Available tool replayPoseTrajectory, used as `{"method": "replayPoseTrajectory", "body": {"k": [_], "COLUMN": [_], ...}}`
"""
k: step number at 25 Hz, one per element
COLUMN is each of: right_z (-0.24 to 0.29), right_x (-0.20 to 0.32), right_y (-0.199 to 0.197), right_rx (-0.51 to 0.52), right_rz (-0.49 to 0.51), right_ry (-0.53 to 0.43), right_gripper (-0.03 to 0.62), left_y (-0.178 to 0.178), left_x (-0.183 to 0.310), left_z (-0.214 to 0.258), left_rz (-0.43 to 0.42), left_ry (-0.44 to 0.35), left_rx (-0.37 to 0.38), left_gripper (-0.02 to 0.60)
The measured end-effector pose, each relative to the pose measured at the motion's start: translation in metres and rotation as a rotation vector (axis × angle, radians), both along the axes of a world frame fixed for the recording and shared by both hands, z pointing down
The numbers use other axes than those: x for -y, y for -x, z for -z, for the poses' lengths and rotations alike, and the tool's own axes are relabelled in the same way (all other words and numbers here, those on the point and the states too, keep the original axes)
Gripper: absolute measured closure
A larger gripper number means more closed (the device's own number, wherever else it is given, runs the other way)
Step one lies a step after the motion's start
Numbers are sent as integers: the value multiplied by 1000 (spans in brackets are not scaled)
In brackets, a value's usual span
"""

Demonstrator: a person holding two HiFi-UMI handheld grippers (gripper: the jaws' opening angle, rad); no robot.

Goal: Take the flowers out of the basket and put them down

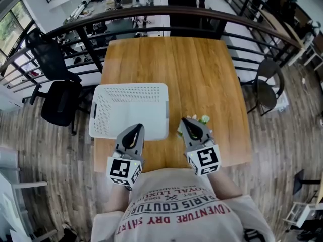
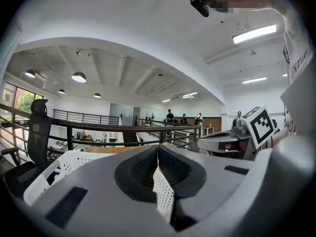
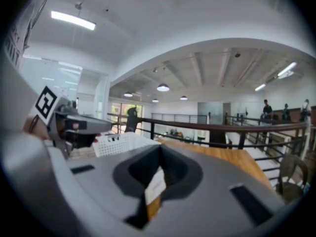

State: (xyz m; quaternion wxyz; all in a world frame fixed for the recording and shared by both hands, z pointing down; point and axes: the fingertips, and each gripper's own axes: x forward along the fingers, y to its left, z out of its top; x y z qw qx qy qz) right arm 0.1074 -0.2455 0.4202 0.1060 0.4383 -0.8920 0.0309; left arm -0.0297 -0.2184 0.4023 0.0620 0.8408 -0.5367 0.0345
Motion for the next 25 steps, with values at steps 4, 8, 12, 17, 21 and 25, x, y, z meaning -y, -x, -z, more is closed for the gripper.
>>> {"method": "replayPoseTrajectory", "body": {"k": [4, 8, 12, 17, 21, 25], "right_z": [2, 4, 3, 6, 9, 7], "right_x": [3, 6, 10, 9, 9, 9], "right_y": [0, 0, 0, 5, 9, 11], "right_rx": [1, -10, -36, -22, -33, -32], "right_rz": [8, 9, 2, 11, 26, 37], "right_ry": [-14, -24, -30, -44, -61, -58], "right_gripper": [568, 568, 568, 568, 568, 567], "left_y": [2, 1, 1, 2, 4, 3], "left_x": [1, 4, 7, 7, 8, 10], "left_z": [0, 0, 3, 6, 7, 5], "left_rz": [11, 14, 17, 25, 28, 23], "left_ry": [2, -4, -12, -17, -18, -15], "left_rx": [-2, 0, 0, -4, -6, -4], "left_gripper": [554, 554, 554, 554, 554, 554]}}
